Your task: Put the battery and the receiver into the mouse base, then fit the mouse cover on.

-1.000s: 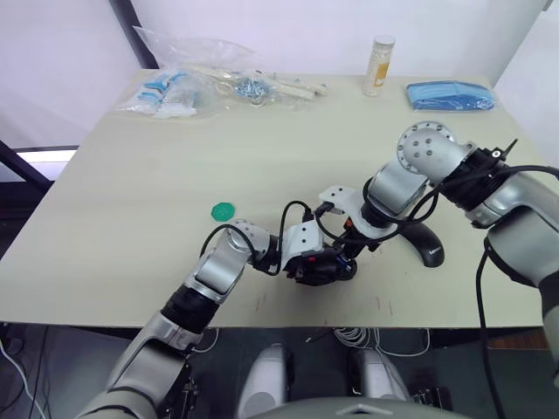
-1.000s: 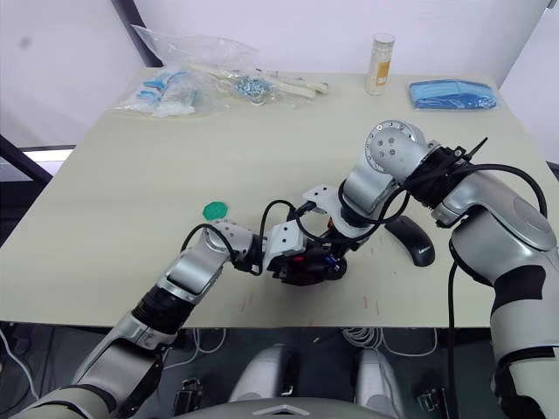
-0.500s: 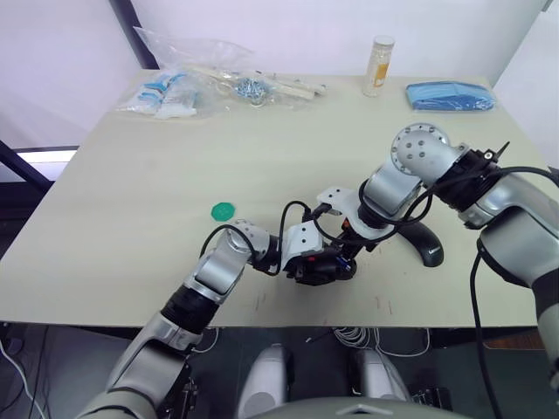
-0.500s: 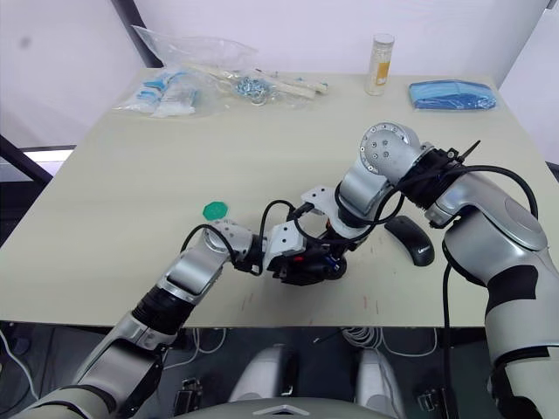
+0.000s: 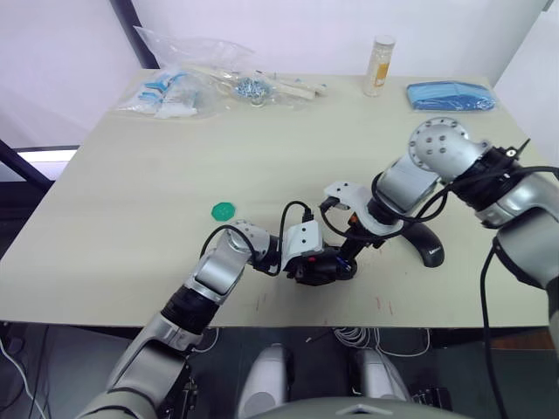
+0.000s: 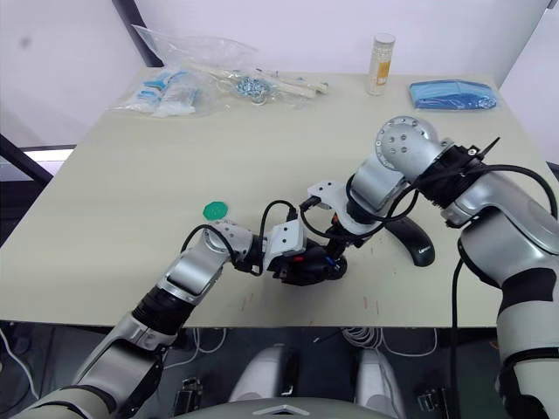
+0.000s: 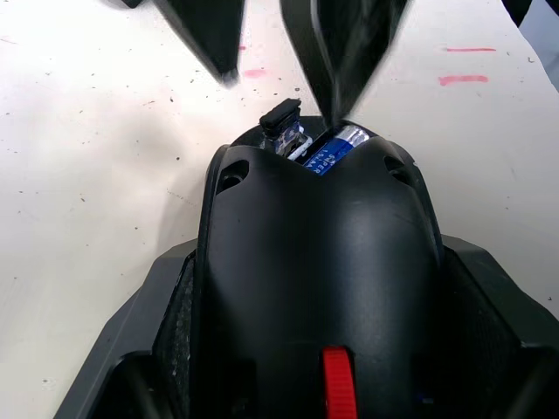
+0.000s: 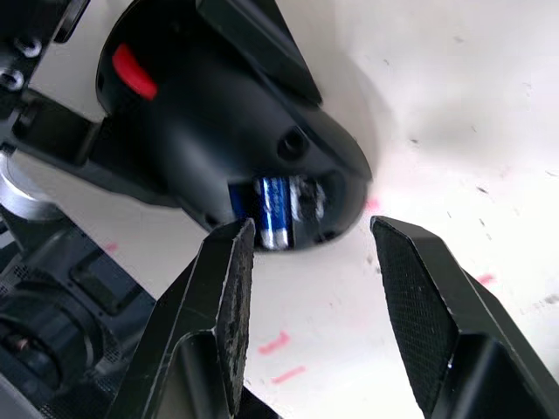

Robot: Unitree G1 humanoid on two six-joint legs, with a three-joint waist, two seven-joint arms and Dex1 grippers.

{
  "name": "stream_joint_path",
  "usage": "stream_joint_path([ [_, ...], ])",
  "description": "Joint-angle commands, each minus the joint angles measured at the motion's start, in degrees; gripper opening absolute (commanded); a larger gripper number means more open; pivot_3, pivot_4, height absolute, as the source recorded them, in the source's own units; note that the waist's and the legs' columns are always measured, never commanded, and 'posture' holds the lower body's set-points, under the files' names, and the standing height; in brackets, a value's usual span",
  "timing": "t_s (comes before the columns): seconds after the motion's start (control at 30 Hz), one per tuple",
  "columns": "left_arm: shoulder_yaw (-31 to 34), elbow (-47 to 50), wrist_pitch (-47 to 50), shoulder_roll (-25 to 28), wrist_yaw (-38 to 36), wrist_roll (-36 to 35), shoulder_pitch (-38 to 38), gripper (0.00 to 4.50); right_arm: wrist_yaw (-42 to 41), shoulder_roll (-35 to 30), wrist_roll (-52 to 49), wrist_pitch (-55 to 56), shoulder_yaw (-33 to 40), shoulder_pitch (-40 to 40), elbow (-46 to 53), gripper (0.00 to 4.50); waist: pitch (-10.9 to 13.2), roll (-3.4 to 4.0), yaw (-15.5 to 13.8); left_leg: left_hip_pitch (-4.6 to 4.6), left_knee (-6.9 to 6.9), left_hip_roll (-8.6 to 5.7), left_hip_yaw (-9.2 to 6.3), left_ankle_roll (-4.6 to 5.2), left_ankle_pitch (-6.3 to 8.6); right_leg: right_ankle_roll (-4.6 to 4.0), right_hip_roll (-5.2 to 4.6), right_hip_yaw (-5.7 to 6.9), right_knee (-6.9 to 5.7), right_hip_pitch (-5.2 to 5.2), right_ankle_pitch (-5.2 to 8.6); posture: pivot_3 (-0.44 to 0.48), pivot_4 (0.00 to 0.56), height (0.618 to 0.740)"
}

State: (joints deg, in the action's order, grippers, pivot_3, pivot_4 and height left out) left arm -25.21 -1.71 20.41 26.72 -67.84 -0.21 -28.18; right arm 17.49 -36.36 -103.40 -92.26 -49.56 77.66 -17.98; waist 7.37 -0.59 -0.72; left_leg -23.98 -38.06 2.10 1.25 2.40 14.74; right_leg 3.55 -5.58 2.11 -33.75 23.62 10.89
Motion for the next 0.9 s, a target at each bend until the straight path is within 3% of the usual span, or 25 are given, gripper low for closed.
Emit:
stream_joint_path([
  [0.03,-4.0,-3.0,1.9,0.6,-0.8,1.7,2.4,2.93,-2.6,-2.5,0.0,-0.2,2.6,-0.1,4.3,2.23,0.0,-0.02,0.0,0.00,0.00,0.00,0.00,0.00,0.00,0.11,0.00,0.00,0.00,0.00,0.07,0.000,0.150,0.740],
  [0.27,-4.0,-2.6,1.9,1.0,-0.9,1.6,2.6,2.93,-15.0,-10.6,20.3,5.7,16.7,-12.4,27.4,2.23,0.0,-0.05,-0.1,-0.07,0.01,0.01,-0.04,-0.01,0.00,0.18,-0.01,0.08,0.07,0.02,0.11,0.000,0.150,0.740],
  [0.47,-3.7,-2.2,2.2,1.6,-1.1,1.4,2.6,2.93,-25.9,-14.2,31.1,14.5,27.6,-26.1,36.5,2.23,0.0,-0.09,0.0,0.01,0.03,0.05,-0.01,-0.01,0.01,0.23,0.03,0.08,0.03,0.01,0.14,0.000,0.150,0.740],
  [0.63,-3.5,-2.2,2.4,2.3,-1.5,1.3,2.6,2.93,-34.0,-13.7,41.5,28.4,34.9,-39.8,42.0,2.23,-0.1,-0.19,-0.1,0.04,0.12,0.06,0.00,-0.01,0.01,0.24,0.06,0.06,0.06,0.01,0.15,0.000,0.150,0.740],
  [0.7,-3.5,-2.2,2.3,2.5,-1.7,1.2,2.6,2.93,-38.3,-13.6,46.8,34.4,35.9,-44.2,43.3,1.72,0.0,-0.17,0.0,0.04,0.13,0.05,0.03,-0.01,0.01,0.25,0.06,0.04,0.07,0.01,0.16,0.000,0.150,0.740],
  [0.83,-3.6,-2.4,2.3,2.5,-1.8,1.2,2.2,2.93,-45.2,-11.1,52.9,44.6,38.5,-51.4,44.1,0.18,0.0,-0.18,0.0,0.10,0.13,0.06,0.04,-0.02,0.00,0.27,0.13,0.01,0.04,0.01,0.16,0.000,0.150,0.740],
  [0.9,-3.5,-2.5,2.4,2.6,-2.0,1.0,1.9,2.93,-48.5,-10.6,56.8,48.6,38.0,-54.6,44.4,0.08,0.0,-0.18,-0.1,0.11,0.13,0.05,0.03,-0.02,0.00,0.27,0.20,0.00,0.03,0.01,0.17,0.000,0.150,0.740],
])
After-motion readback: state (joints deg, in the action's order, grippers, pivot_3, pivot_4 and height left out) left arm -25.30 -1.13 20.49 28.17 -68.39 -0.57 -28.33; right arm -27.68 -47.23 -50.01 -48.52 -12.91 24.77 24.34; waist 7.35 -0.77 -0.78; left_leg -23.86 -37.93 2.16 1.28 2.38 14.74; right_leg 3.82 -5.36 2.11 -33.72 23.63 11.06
